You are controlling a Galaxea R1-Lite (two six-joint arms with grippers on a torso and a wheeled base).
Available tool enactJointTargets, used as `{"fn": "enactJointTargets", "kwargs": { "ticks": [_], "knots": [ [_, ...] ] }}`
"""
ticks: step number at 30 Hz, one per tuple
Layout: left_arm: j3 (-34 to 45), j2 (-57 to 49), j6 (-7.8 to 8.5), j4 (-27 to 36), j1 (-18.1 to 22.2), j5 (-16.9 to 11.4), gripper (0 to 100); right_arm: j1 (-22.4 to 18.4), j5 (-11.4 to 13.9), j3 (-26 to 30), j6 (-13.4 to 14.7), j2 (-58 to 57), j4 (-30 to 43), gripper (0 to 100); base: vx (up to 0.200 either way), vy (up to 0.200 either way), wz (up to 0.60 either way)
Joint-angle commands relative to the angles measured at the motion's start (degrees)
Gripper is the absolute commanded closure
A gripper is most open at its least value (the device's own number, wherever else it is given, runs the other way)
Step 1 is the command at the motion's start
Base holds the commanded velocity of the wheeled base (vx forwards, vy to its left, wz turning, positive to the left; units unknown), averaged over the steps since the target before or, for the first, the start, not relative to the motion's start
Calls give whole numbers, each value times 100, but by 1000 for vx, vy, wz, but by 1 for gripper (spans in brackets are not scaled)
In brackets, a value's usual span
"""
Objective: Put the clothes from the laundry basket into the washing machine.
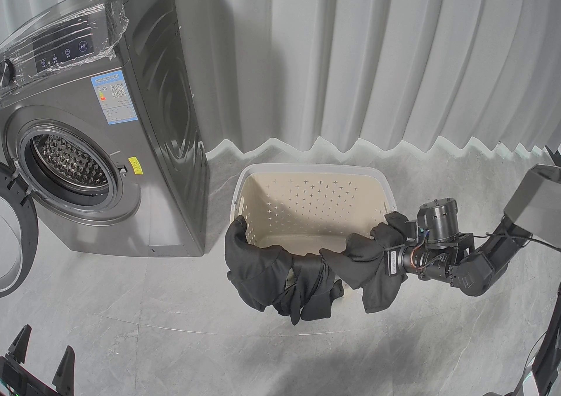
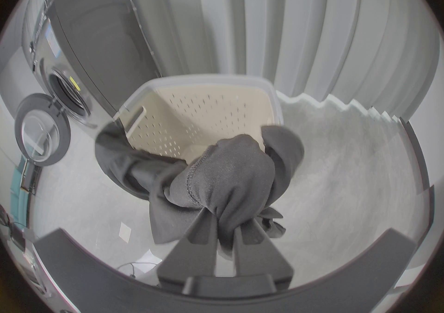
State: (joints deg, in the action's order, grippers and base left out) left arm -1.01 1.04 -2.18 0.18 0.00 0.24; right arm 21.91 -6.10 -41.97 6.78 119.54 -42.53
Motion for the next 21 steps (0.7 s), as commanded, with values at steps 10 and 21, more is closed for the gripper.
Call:
{"fn": "enactJointTargets", "kwargs": {
  "ticks": [10,21],
  "knots": [
    [92,-104,7,-1,0,2,0,1167,3,242,403,-3209,-36,100,0,0,0],
    [92,-104,-2,-1,-9,2,0,1255,12,690,307,-3991,-906,100,0,0,0]
  ]
}}
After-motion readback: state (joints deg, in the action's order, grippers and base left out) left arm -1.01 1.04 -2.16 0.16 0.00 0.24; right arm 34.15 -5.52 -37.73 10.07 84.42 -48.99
